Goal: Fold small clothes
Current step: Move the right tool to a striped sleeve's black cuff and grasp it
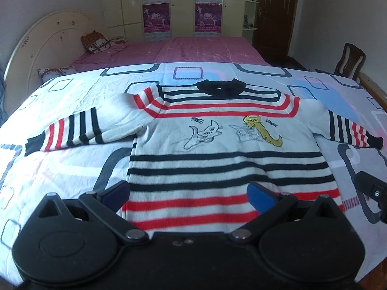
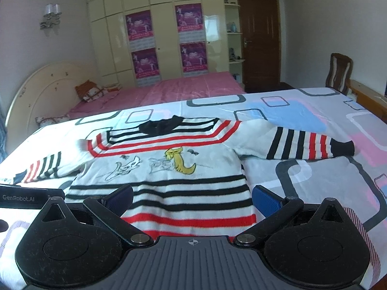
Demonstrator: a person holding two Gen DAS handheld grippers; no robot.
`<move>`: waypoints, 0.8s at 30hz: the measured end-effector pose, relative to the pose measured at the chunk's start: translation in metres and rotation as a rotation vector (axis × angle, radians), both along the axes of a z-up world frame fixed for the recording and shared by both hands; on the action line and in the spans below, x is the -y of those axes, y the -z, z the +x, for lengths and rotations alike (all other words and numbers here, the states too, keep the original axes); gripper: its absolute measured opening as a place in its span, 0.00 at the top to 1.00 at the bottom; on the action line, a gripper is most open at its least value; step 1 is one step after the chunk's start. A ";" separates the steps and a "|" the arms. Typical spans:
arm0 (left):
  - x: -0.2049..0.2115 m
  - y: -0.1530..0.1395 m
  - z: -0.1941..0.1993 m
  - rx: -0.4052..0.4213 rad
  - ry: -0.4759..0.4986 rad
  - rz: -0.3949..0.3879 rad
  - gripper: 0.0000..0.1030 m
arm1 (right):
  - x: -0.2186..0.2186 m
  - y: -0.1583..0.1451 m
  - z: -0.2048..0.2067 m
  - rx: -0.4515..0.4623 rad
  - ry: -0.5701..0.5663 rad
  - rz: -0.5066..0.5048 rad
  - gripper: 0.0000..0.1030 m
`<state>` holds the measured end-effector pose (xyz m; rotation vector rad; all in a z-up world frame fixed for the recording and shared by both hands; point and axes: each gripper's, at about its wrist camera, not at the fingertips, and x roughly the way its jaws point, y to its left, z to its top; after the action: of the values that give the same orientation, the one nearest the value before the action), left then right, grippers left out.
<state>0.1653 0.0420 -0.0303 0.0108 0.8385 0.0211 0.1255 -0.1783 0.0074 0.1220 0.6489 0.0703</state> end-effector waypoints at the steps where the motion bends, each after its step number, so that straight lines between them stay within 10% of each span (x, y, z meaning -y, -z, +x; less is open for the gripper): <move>1: -0.002 0.001 0.006 -0.003 0.006 -0.004 0.00 | -0.001 0.000 0.005 0.000 0.009 -0.003 0.00; 24: 0.009 0.024 0.094 -0.004 -0.032 -0.037 0.00 | 0.061 0.019 0.103 0.001 0.072 0.003 0.00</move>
<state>0.2590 0.0330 -0.0542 -0.0376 0.8430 0.0354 0.2283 -0.2390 -0.0118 0.1478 0.6424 0.0014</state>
